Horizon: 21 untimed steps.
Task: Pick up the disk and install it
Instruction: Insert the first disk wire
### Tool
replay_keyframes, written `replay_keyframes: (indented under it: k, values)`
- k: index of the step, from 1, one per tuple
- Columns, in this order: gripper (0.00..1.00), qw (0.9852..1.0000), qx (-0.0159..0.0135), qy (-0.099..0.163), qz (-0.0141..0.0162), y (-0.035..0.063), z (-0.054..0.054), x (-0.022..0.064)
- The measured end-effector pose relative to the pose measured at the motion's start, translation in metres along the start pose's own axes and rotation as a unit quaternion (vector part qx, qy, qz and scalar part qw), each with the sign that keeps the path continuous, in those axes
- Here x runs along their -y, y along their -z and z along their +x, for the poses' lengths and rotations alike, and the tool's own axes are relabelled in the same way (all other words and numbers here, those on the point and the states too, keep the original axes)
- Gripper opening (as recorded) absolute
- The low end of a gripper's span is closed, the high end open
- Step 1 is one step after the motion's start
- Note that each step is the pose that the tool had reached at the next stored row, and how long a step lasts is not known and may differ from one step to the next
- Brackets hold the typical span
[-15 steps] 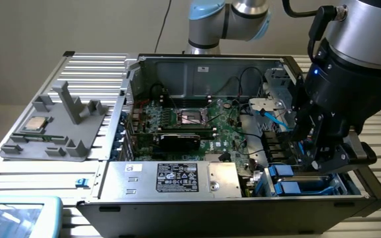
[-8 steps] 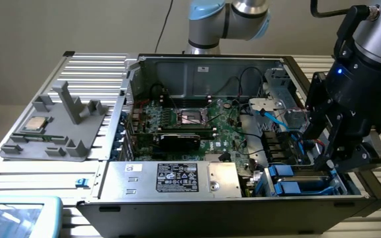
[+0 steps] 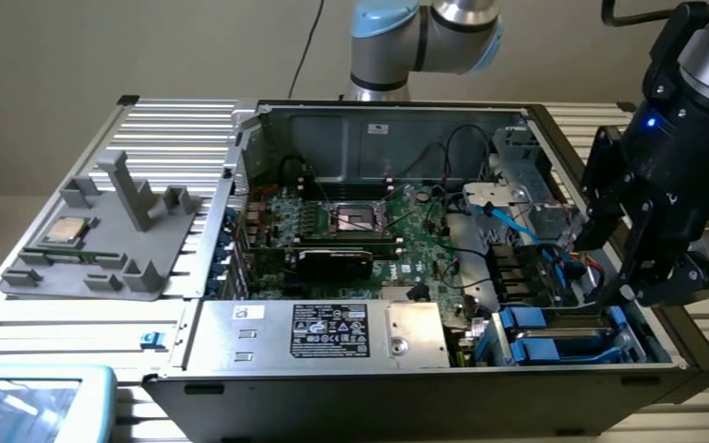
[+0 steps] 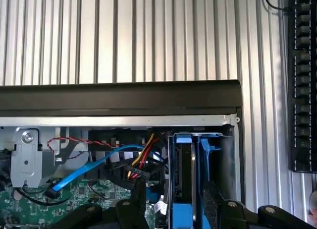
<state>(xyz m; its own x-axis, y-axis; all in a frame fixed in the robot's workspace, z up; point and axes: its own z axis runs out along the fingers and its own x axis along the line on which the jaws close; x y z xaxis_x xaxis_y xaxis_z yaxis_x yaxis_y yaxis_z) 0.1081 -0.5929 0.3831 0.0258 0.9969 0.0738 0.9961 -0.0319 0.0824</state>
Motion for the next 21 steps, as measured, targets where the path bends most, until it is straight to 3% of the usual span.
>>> replay_keyframes:
  k: [6,7,8,12,13,15,17,21]
  values:
    - [0.58,1.0,-0.0015,0.0,0.0033,-0.0015,0.01,-0.0089]
    - [0.58,1.0,-0.0026,-0.001,0.0051,-0.0016,0.01,-0.0108]
    - [0.58,0.9999,-0.0055,-0.001,0.0087,-0.0019,0.011,-0.0122]
    - [0.58,0.9994,-0.0189,-0.004,0.0281,-0.0025,0.012,-0.018]
    - [0.58,0.9993,-0.02,-0.004,0.0301,-0.0028,0.012,-0.0204]
    - [0.58,0.9993,-0.0204,-0.004,0.031,-0.0028,0.012,-0.0224]
    - [0.58,0.9992,-0.0231,-0.004,0.0313,-0.0031,0.012,-0.0241]
    - [0.58,0.9987,-0.0391,-0.005,0.0322,-0.0047,0.012,-0.0284]
